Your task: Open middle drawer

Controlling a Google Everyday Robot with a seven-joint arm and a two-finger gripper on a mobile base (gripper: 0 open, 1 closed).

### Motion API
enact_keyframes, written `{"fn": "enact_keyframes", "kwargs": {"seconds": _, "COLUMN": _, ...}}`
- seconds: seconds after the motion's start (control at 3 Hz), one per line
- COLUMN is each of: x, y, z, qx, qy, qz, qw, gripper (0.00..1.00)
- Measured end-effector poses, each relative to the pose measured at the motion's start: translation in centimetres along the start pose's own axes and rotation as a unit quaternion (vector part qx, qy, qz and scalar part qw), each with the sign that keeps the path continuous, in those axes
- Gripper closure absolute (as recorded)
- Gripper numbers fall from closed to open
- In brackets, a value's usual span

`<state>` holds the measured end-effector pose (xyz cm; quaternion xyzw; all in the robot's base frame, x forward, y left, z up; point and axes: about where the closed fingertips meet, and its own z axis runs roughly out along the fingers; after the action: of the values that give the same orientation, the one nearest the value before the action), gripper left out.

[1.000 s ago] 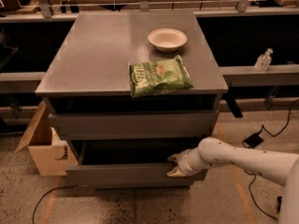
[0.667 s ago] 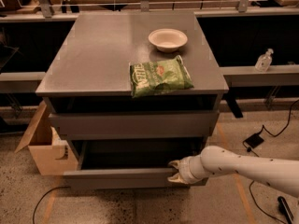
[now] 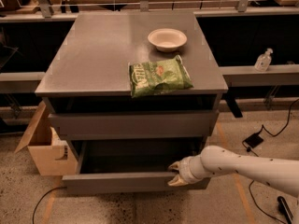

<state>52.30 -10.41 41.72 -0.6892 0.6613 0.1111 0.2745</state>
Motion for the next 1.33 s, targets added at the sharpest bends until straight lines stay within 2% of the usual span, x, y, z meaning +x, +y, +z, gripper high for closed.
{"fn": "enact_keyframes", "kwargs": {"seconds": 0.33, "x": -0.1, "y": 2.8, "z": -0.6, "qx": 0.003, "qy": -0.003, "qz": 0.004, "qw": 1.0000, "gripper": 1.00}}
{"fn": "enact_keyframes", "kwargs": {"seconds": 0.67, "x": -0.2, "y": 3.9, "z": -1.0, "qx": 0.006, "qy": -0.004, "qz": 0.007, "qw": 1.0000, "gripper": 1.00}}
{"fn": "enact_keyframes", "kwargs": {"seconds": 1.0, "x": -0.2, "y": 4.0, "z": -1.0, "qx": 0.006, "qy": -0.004, "qz": 0.007, "qw": 1.0000, "gripper": 1.00}}
{"fn": "enact_keyframes", "kwargs": {"seconds": 1.33, "x": -0.5, "y": 7.6, "z": -1.8, "qx": 0.008, "qy": -0.005, "qz": 0.017, "qw": 0.9998, "gripper": 1.00}}
